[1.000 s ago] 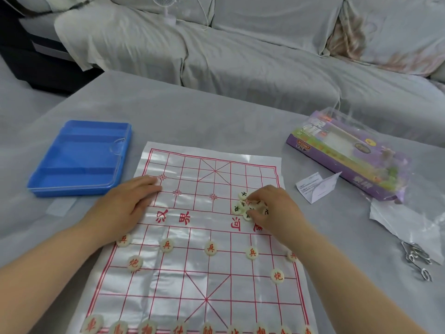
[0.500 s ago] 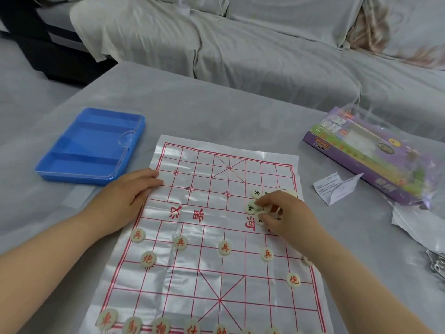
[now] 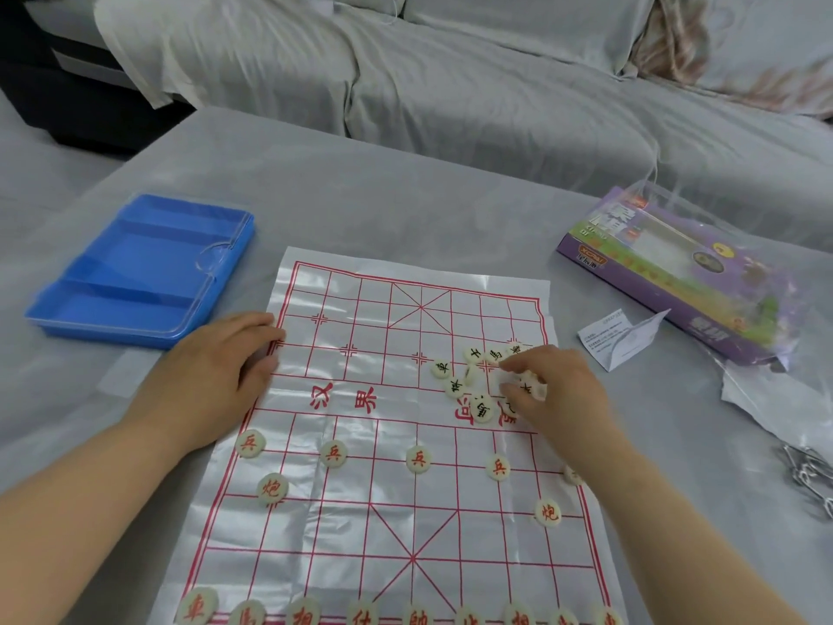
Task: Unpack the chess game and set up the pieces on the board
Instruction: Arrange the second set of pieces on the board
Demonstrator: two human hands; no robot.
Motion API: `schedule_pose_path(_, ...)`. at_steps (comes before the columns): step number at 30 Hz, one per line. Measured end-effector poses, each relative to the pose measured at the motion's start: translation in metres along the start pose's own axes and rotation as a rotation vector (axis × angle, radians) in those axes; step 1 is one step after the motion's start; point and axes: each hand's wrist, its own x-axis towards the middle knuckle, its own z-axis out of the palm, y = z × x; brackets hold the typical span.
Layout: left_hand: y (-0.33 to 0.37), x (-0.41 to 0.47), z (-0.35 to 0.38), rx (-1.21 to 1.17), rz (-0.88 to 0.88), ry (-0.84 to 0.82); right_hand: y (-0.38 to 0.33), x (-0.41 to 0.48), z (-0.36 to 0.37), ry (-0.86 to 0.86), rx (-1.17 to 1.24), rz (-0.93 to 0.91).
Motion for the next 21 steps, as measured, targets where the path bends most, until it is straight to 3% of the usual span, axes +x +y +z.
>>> schedule_pose_path(6, 0.0, 0.001, 0.001, 0.019, -0.013, -0.012, -0.012, 0.001, 0.01, -0.13, 0.056, -0.073)
schedule_pose_path(21, -0.001, 0.001, 0.001, 0.011, -0.014, -0.015, -0.024, 0.015, 0.016, -0.131, 0.09, -0.003)
